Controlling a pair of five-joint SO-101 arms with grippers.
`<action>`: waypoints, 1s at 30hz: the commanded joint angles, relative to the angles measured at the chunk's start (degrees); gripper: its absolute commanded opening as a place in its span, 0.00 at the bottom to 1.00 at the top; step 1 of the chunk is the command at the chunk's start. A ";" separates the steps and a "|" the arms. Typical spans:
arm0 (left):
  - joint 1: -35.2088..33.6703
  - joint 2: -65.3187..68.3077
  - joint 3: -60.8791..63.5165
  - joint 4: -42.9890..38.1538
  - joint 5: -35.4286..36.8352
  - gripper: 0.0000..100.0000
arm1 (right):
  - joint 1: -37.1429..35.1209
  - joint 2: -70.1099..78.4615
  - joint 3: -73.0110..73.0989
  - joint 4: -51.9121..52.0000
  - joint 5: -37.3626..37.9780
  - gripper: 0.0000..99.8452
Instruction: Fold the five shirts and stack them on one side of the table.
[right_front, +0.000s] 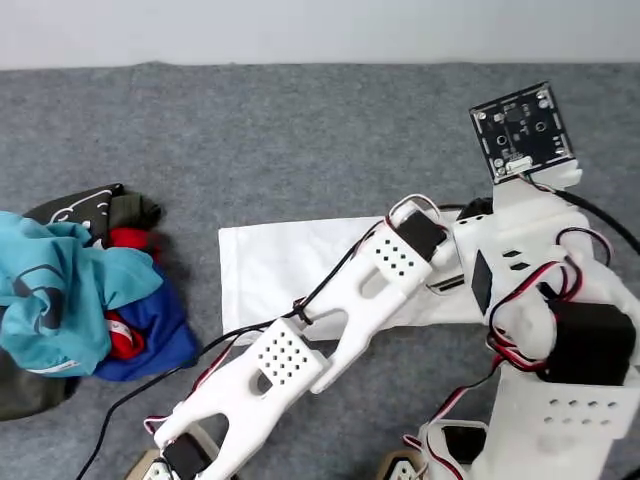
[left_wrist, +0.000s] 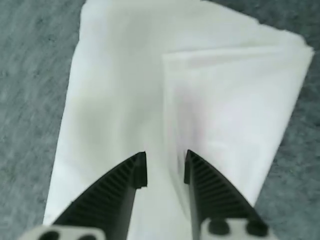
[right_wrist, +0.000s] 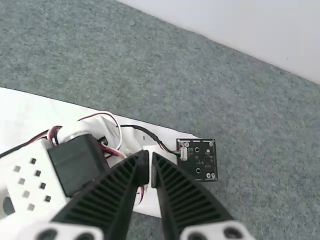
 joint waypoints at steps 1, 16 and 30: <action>-0.26 -0.97 -3.56 1.49 0.44 0.14 | -0.22 -0.84 -0.44 0.22 -0.18 0.02; 3.60 -8.35 -7.52 5.27 0.53 0.10 | -0.48 -0.84 -0.53 -0.04 -0.18 0.02; 5.01 -6.59 -6.29 13.71 0.53 0.10 | -0.22 -0.84 -0.53 0.04 -0.18 0.02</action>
